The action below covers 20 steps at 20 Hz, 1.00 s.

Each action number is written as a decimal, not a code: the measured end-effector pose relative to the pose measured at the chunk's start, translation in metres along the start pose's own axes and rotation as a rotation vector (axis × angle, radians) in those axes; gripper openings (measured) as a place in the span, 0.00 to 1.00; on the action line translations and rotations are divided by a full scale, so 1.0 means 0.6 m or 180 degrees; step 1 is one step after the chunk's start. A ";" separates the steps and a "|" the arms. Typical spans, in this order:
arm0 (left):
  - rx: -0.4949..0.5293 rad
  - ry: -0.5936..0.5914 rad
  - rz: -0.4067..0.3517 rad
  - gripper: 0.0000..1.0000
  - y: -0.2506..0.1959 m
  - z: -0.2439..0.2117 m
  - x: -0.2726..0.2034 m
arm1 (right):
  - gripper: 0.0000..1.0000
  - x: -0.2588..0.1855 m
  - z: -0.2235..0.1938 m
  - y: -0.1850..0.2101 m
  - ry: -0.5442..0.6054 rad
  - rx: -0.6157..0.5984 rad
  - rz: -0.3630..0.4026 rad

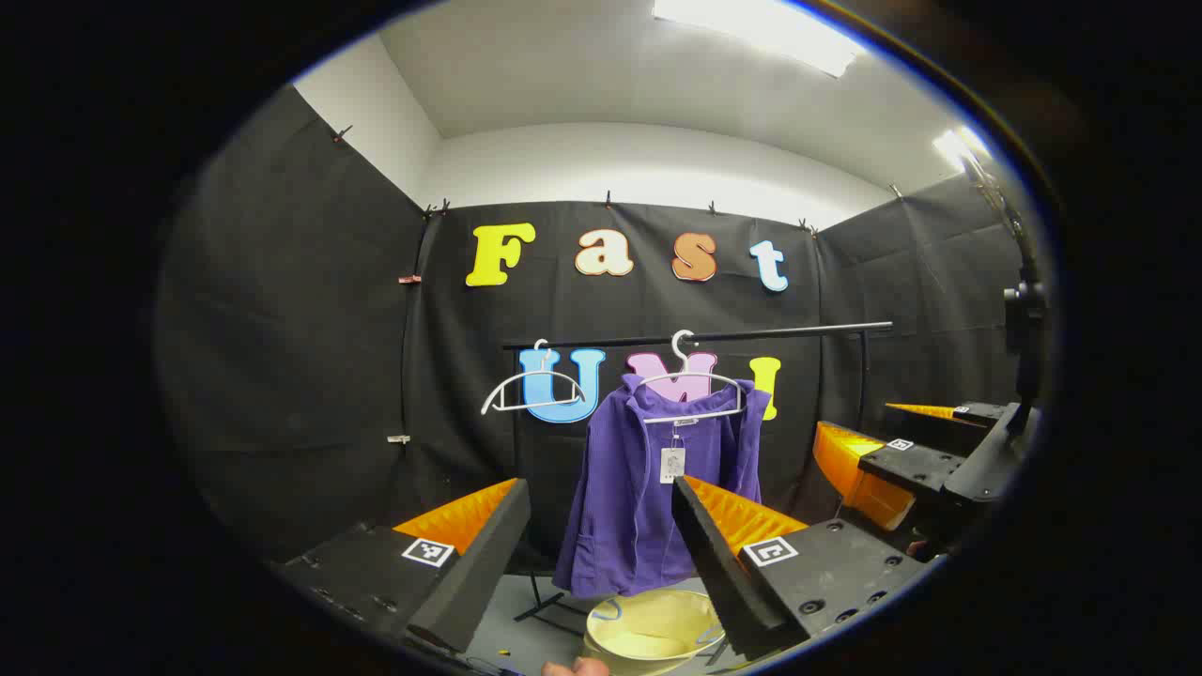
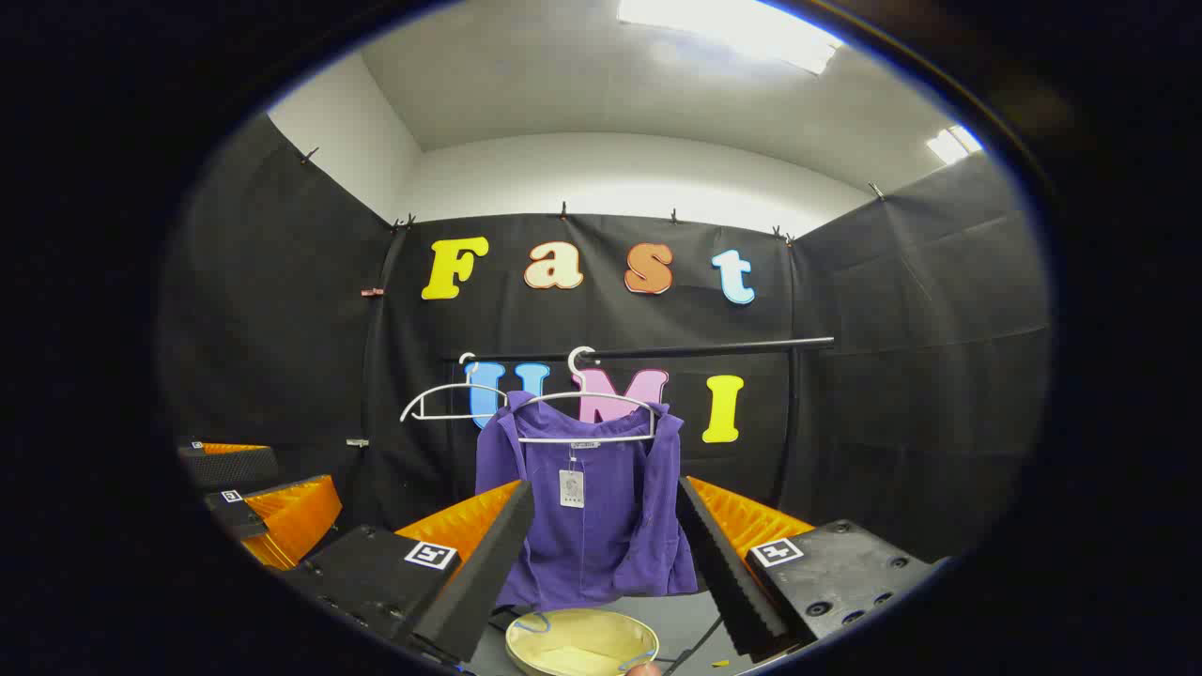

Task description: Grasp the clothes on the hanger with both hands and then place them into the laundry hamper below.

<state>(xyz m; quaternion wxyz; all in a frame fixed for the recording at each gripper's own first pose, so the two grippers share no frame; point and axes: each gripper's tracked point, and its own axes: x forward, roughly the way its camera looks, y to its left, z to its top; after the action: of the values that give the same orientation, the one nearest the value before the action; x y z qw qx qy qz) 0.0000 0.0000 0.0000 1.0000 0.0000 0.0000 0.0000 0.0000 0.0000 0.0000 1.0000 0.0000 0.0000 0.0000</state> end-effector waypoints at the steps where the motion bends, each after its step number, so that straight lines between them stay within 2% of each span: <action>1: -0.0008 0.0001 -0.0006 0.96 0.001 -0.001 -0.002 | 0.98 -0.001 0.000 0.000 0.0004 -0.0009 0.0000; 16: -0.0079 -0.0043 -0.0001 0.95 0.023 0.003 0.002 | 0.97 0.009 0.007 0.012 -0.0013 -0.0052 -0.0024; 20: -0.0024 -0.0040 -0.0069 0.96 0.022 0.005 0.007 | 0.97 0.014 0.007 0.004 -0.0008 -0.0052 -0.0082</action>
<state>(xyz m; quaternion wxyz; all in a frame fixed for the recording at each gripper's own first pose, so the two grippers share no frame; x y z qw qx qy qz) 0.0041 0.0129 0.0028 0.9999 -0.0037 -0.0063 -0.0109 0.0082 0.0027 0.0044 0.9999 -0.0082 -0.0013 -0.0128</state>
